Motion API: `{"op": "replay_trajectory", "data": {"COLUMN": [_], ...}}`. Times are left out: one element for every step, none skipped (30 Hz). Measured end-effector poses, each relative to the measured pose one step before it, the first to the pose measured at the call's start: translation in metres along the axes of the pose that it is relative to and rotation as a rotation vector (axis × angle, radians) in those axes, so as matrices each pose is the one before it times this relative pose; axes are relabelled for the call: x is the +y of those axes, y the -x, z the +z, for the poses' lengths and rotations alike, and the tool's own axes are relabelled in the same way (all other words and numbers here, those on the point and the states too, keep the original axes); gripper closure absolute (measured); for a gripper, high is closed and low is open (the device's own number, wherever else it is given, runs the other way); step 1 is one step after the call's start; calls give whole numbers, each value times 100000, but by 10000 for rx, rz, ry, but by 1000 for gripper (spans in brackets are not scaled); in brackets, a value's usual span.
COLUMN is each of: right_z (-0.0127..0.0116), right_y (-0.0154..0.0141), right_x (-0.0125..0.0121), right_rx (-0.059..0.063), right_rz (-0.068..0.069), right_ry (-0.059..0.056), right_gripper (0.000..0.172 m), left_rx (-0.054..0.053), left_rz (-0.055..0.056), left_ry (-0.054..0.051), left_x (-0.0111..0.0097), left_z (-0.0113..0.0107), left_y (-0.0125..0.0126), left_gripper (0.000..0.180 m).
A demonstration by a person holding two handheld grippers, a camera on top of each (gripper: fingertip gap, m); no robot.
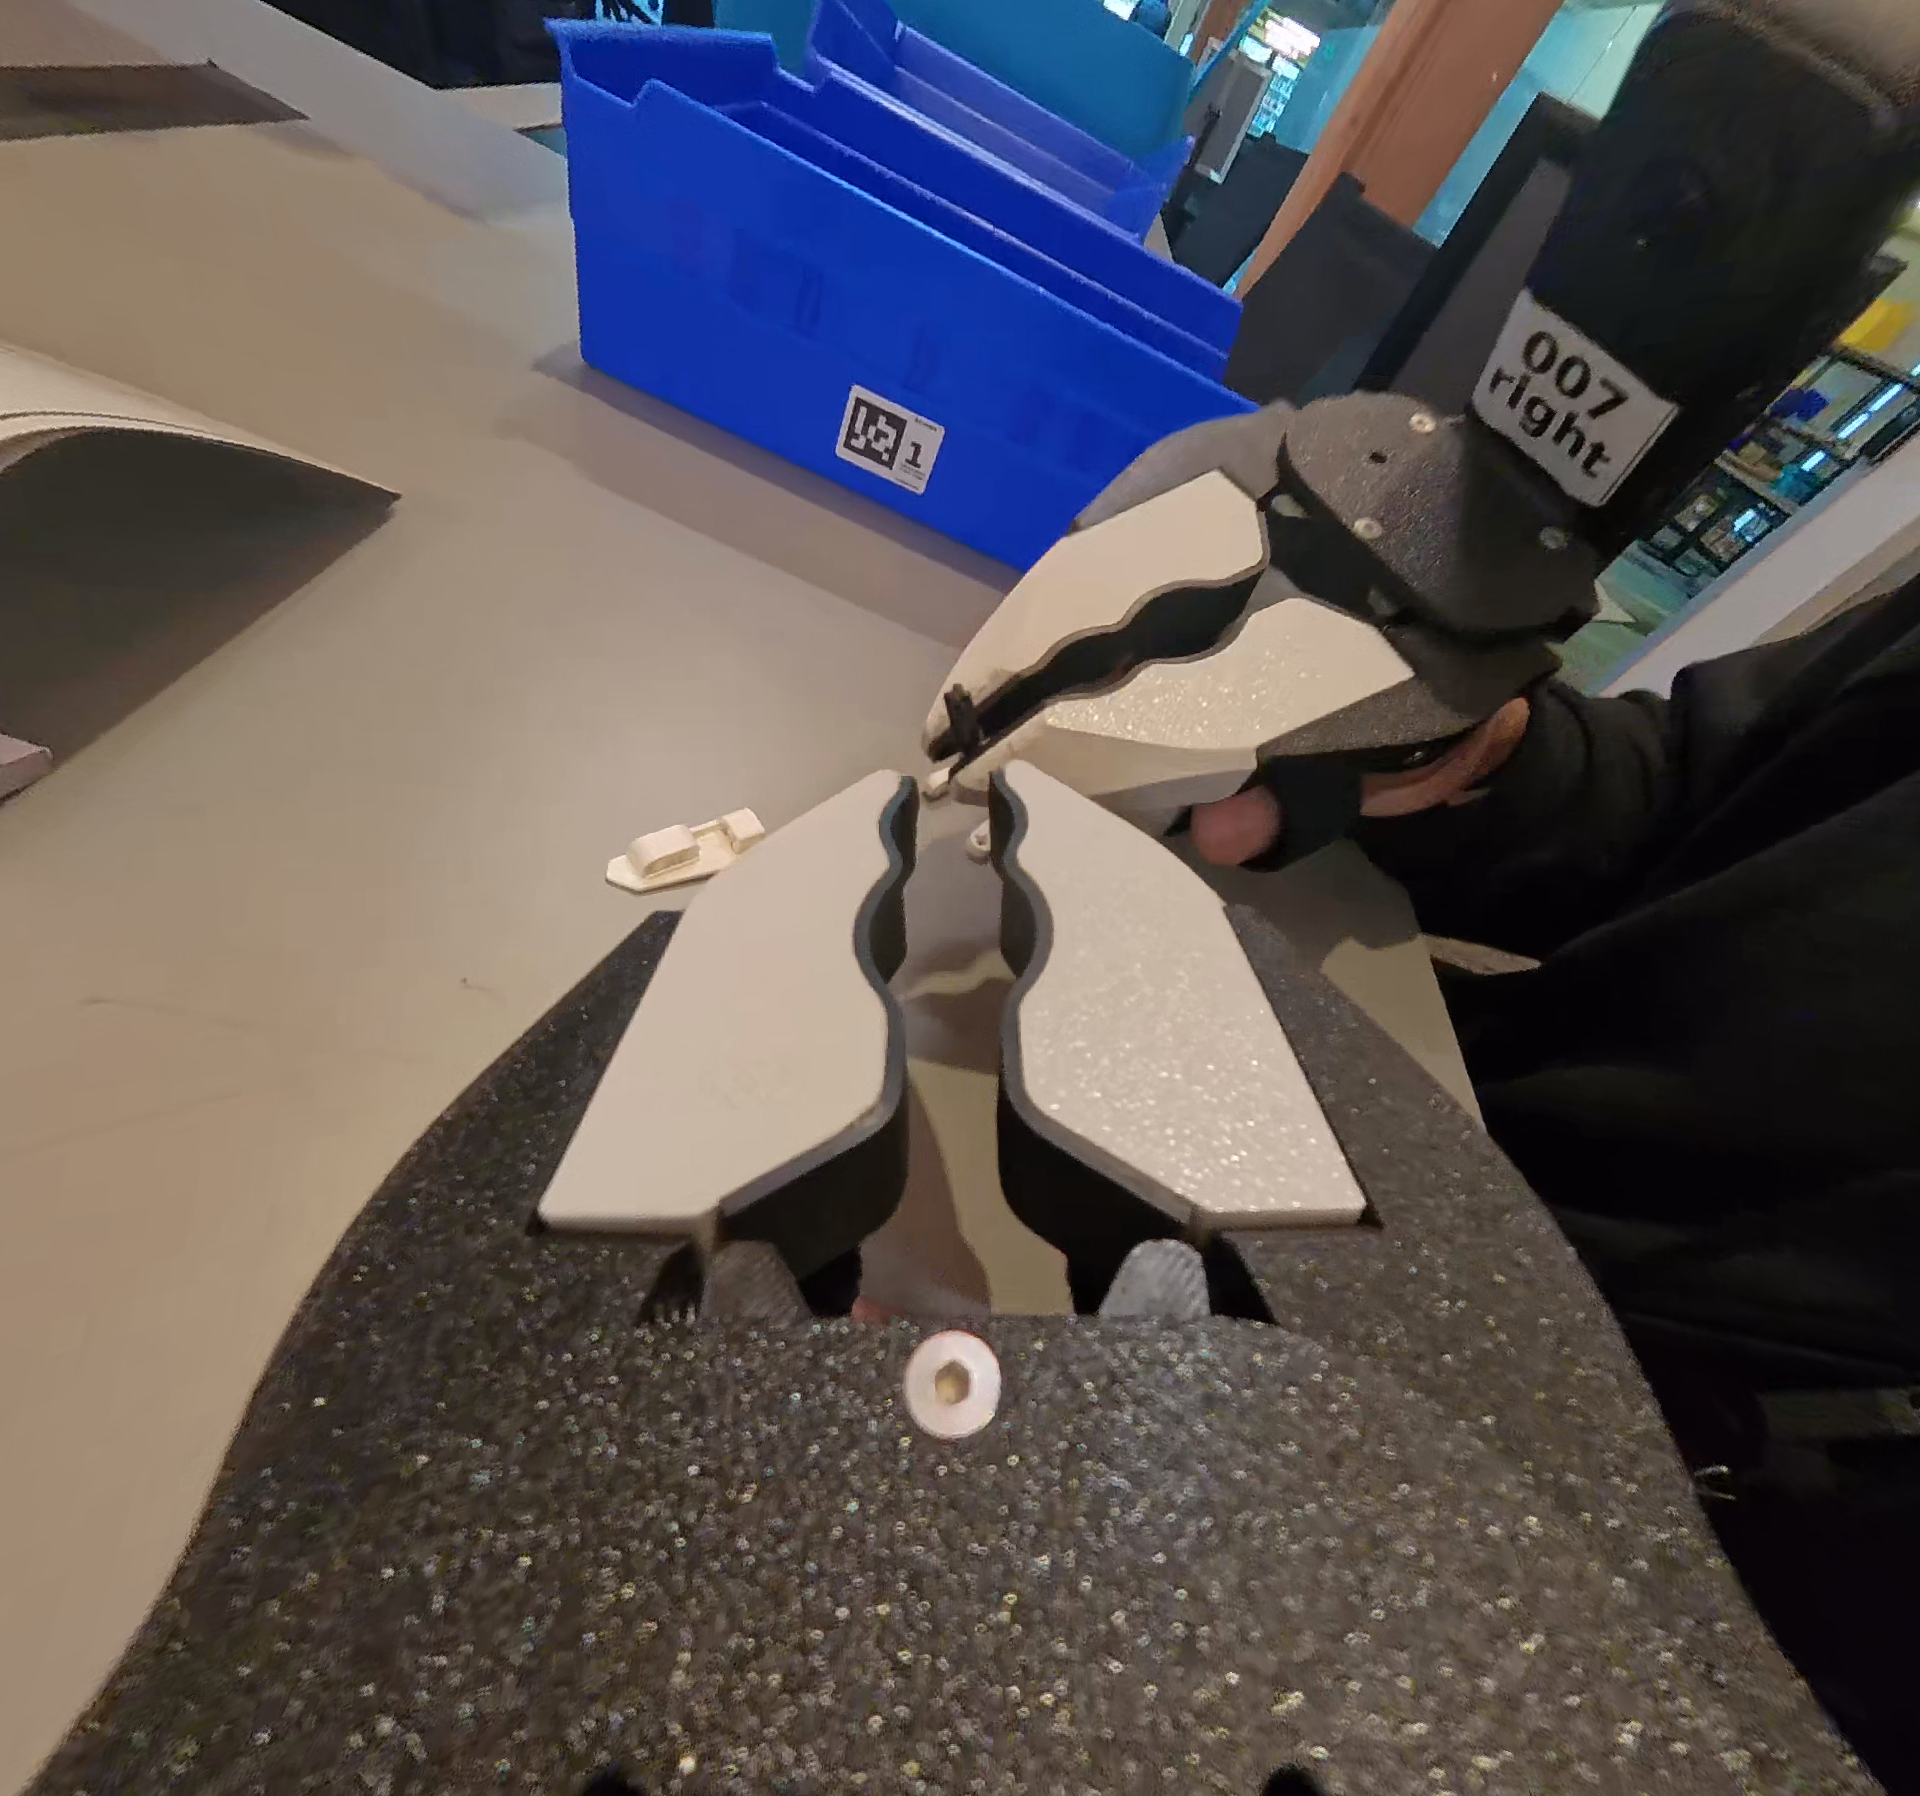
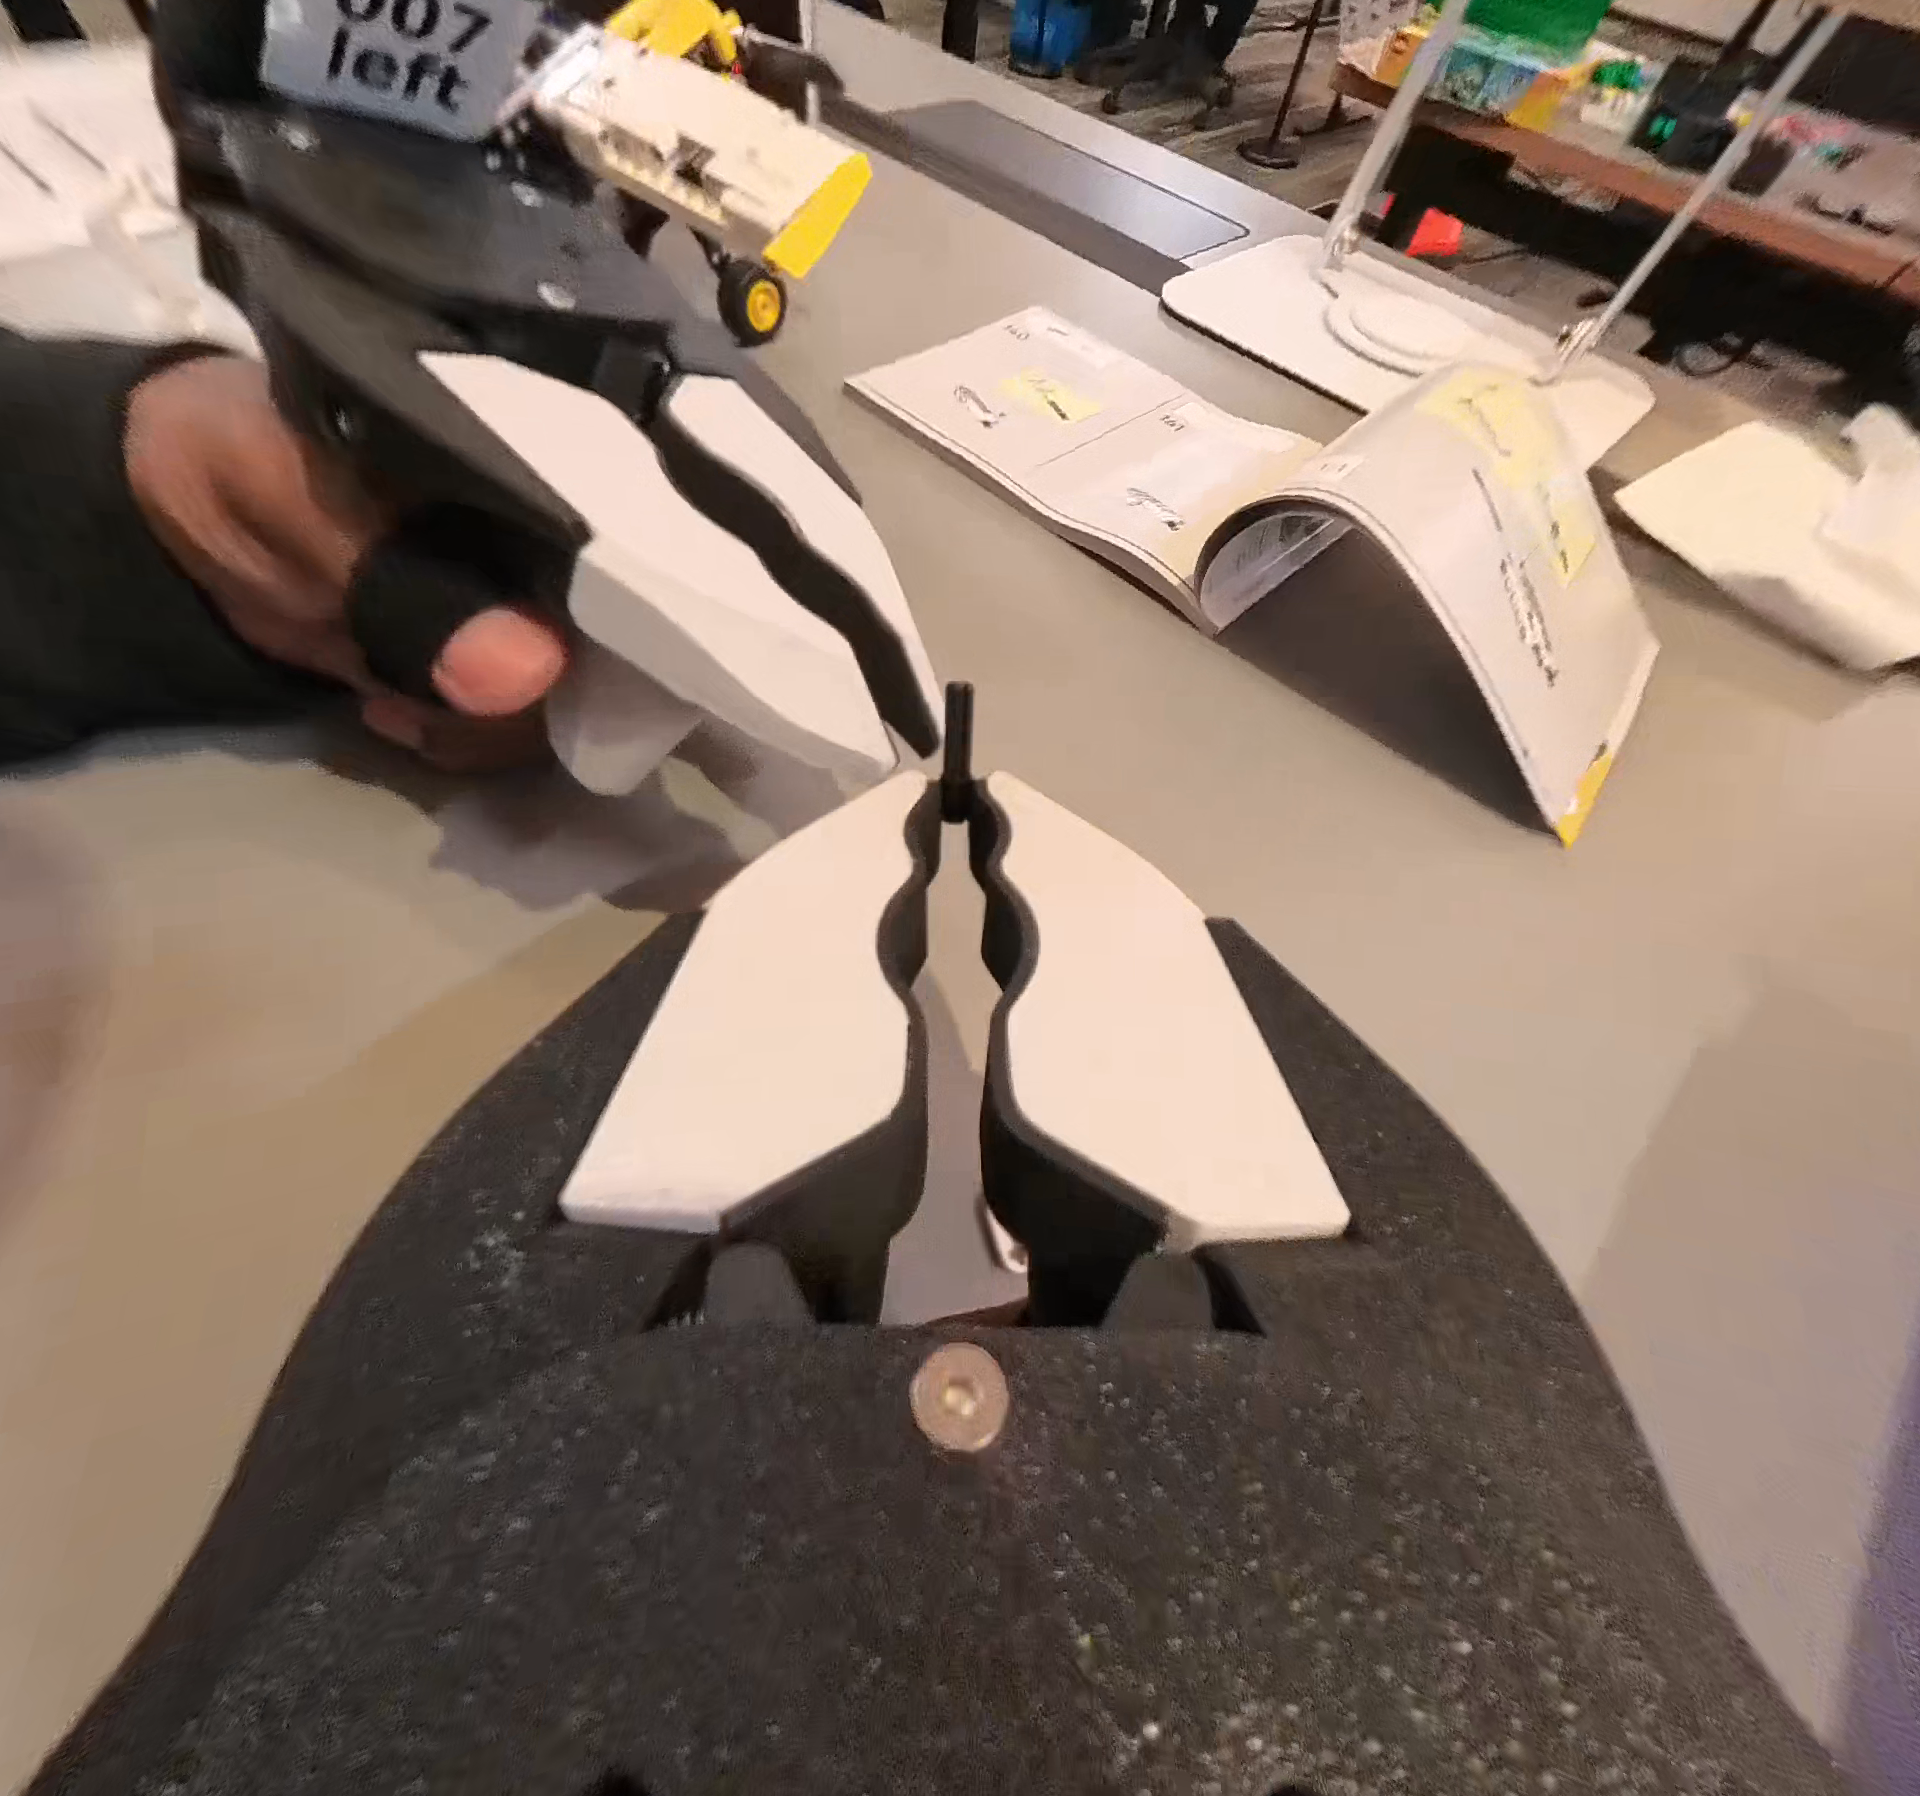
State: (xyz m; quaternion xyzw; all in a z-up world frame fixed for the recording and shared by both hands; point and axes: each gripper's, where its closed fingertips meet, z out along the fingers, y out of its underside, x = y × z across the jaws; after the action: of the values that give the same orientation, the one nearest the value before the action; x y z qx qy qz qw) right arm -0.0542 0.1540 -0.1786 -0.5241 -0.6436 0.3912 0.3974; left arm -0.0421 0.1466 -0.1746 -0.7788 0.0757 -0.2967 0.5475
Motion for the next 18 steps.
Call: {"op": "replay_trajectory", "data": {"right_z": [39,43,39,49,4,3,40,60,43,26,-13,-42,-62,-97,-120,-142,-131,-135], "right_y": [72,116,142,93,130,202,207,141,40,38,77,91,91,50,-89,-130,1,16], "right_x": [-42,-49,-17,-9,-93,-142,-79,-24,-51,-68,-73,-80,-44,4,0,-36,-73,-93], "right_rx": [-37,4,26,81,46,-12,-25,13,72,59,-4,-43,-91,-109,-36,-19,-96,-72], "right_rz": [288,128,10,-23,-23,15,33,9,-17,-29,-35,-73,-148,-227,-282,-326,-384,-510], "right_ry": [-84,-92,-64,-39,-74,-101,-61,-44,-75,-76,-66,-61,-34,1,-7,-22,-19,-3], "right_gripper": [167,167,167,167,167,167,167,167,167,167,167,167,167,166,163,160,159,158], "left_rx": [28,55,86,81,58,66,102,84,-5,29,47,24,11,5,25,69,113,171], "left_rz": [-57,-79,-89,-84,-83,-65,-50,-30,2,37,40,56,108,134,41,-107,-218,-301], "left_ry": [-134,-129,-124,-125,-88,-64,-63,-59,-56,-37,-24,12,60,36,0,-12,-19,-29], "left_x": [-171,-161,-150,-155,-112,-73,-76,-56,-61,-41,-43,-27,18,-21,-79,-97,-83,-62], "left_z": [-22,-16,-24,-43,-29,-30,-22,-25,-26,-47,-61,-68,-55,-63,-92,-82,-60,-48], "left_y": [-43,-61,-97,-76,-33,-54,-110,-107,3,-50,-56,-26,-21,-41,-47,-54,-63,-83], "left_gripper": [167,167,168,168,170,172,173,175,175,176,176,176,176,176,176,176,176,176]}}
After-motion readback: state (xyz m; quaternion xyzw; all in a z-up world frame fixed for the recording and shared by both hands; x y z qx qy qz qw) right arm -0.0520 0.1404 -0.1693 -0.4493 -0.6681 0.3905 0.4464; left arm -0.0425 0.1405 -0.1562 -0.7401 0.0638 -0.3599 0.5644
